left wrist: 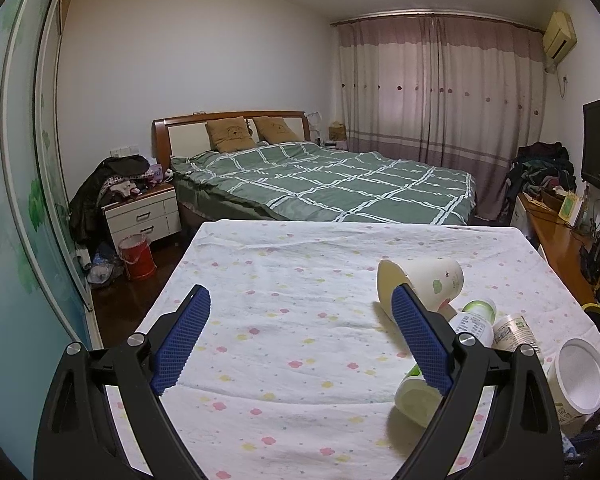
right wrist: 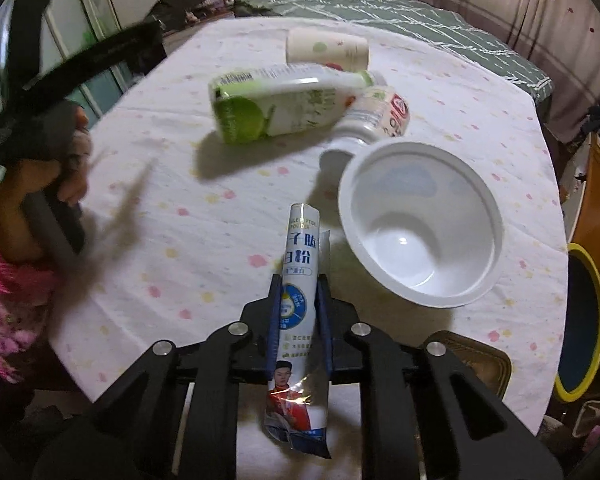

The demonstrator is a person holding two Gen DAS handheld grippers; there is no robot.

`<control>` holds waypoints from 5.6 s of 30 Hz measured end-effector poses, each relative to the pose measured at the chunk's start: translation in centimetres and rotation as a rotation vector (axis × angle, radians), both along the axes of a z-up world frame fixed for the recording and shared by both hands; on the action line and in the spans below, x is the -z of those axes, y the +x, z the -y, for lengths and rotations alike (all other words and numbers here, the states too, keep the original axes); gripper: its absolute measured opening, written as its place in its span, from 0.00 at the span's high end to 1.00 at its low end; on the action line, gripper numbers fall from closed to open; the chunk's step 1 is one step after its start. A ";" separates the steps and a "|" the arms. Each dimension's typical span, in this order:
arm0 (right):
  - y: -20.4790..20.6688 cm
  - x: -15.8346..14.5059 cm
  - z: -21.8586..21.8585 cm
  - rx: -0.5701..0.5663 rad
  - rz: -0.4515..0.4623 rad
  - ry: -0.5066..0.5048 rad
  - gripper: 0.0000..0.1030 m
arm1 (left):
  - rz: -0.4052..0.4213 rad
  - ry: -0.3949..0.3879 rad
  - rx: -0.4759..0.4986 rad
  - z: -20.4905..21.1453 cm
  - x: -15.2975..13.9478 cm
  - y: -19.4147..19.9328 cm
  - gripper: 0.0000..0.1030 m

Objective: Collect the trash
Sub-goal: 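Carry the tube to the yellow bin and open the right tool, then grasp the green-labelled plastic bottle with the left tool, then carry the green-labelled bottle to the yellow bin and release it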

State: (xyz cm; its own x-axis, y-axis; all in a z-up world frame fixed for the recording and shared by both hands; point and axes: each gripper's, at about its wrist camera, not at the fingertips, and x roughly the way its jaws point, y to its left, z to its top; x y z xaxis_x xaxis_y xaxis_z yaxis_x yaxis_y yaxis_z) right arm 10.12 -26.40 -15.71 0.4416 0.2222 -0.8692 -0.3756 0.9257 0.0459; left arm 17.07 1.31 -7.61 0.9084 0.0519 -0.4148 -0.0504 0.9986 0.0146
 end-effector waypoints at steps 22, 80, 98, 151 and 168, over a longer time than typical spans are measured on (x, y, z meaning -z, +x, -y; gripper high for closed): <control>-0.7 -6.9 19.7 0.482 0.214 0.119 0.84 | -0.004 0.020 0.014 0.5 0.2 0.0 0.12; 1.4 2.1 31.4 0.759 0.123 0.149 0.68 | -0.354 0.089 0.560 7.4 5.5 3.4 0.41; 1.3 1.1 30.7 0.733 0.139 0.163 0.68 | -0.210 0.046 0.562 6.2 2.1 1.8 0.45; -9.3 0.7 38.1 0.848 0.264 0.186 0.68 | -0.257 0.089 0.937 45.3 -8.2 -0.8 0.49; -10.2 1.5 38.1 0.850 0.248 0.182 0.63 | -0.228 0.059 0.858 45.3 -6.5 -1.4 0.17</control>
State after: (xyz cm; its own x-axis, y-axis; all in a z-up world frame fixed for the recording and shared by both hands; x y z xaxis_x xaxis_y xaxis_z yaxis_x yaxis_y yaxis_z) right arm -0.10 -64.49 -17.20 0.6895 -0.1403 -0.7106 0.4136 0.8816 0.2273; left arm 15.72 -43.97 -1.07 0.5405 -0.5813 -0.6082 0.7249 0.6887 -0.0141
